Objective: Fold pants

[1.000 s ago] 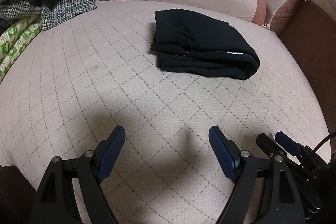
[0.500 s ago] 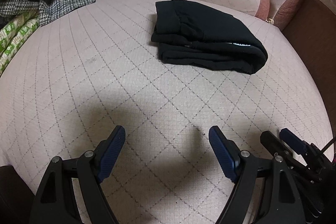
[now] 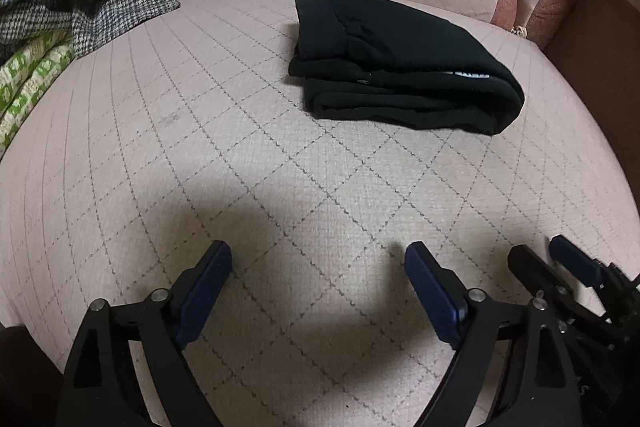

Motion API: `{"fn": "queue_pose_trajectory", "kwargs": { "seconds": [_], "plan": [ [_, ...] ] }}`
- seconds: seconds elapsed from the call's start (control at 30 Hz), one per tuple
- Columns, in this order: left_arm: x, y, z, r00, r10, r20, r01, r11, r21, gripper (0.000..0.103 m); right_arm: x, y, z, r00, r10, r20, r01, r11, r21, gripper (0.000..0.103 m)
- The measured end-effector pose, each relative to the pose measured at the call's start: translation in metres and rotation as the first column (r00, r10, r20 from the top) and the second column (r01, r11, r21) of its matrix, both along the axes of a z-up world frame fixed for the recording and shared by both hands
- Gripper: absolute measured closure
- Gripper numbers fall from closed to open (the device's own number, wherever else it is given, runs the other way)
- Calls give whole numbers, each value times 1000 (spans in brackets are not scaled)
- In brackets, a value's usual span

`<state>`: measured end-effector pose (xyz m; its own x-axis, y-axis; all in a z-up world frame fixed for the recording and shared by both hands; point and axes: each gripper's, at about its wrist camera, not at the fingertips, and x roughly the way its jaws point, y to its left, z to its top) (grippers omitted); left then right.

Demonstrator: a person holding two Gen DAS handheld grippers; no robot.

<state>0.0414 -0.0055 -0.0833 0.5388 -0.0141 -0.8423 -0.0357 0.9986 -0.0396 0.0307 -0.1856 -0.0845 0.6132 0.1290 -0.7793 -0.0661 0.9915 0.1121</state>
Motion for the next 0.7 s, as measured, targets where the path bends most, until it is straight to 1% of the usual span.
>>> {"fn": "queue_pose_trajectory", "kwargs": {
  "seconds": [0.1, 0.2, 0.27, 0.3, 0.33, 0.4, 0.47, 0.5, 0.53, 0.57, 0.63, 0.7],
  "plan": [
    [0, -4, -2, 1000, -10, 6, 10, 1000, 26, 9, 1, 0, -1, 1000, 2, 4, -2, 1000, -2, 39],
    [0, -4, -2, 1000, -11, 11, 10, 1000, 19, 9, 1, -1, 0, 1000, 2, 9, -2, 1000, 0, 39],
    [3, 2, 2, 1000, -8, 18, 9, 999, -32, 9, 3, -5, 4, 1000, -9, 17, 8, 1000, 14, 39],
    [7, 8, 6, 1000, -4, 23, 6, 997, -83, 9, 6, -8, 8, 1000, -13, 23, 12, 1000, 25, 39],
    [11, 13, 10, 1000, 6, 27, -3, 993, -118, 9, 10, -11, 12, 999, -15, 29, 14, 999, 33, 39],
    [29, 23, 18, 1000, 19, 25, -14, 984, -177, 9, 25, -17, 24, 999, -22, 49, 20, 999, 46, 39],
    [50, 30, 21, 1000, 8, 6, -6, 971, -240, 9, 44, -25, 35, 998, -30, 58, 24, 995, 101, 39],
    [64, 34, 21, 1000, 9, -4, -10, 964, -265, 9, 57, -30, 38, 998, -35, 53, 27, 988, 151, 39],
    [74, 36, 21, 1000, 15, -10, -17, 962, -272, 9, 69, -36, 40, 998, -46, 42, 36, 979, 203, 39],
    [80, 38, 21, 1000, 24, -11, -26, 962, -273, 9, 82, -43, 40, 998, -57, 25, 48, 962, 269, 39],
    [88, 42, 24, 999, 41, -6, -41, 957, -287, 9, 107, -52, 33, 998, -51, -26, 58, 915, 400, 39],
    [91, 44, 26, 999, 48, -1, -46, 952, -304, 9, 128, -57, 19, 997, -34, -72, 66, 858, 509, 39]
  ]
}}
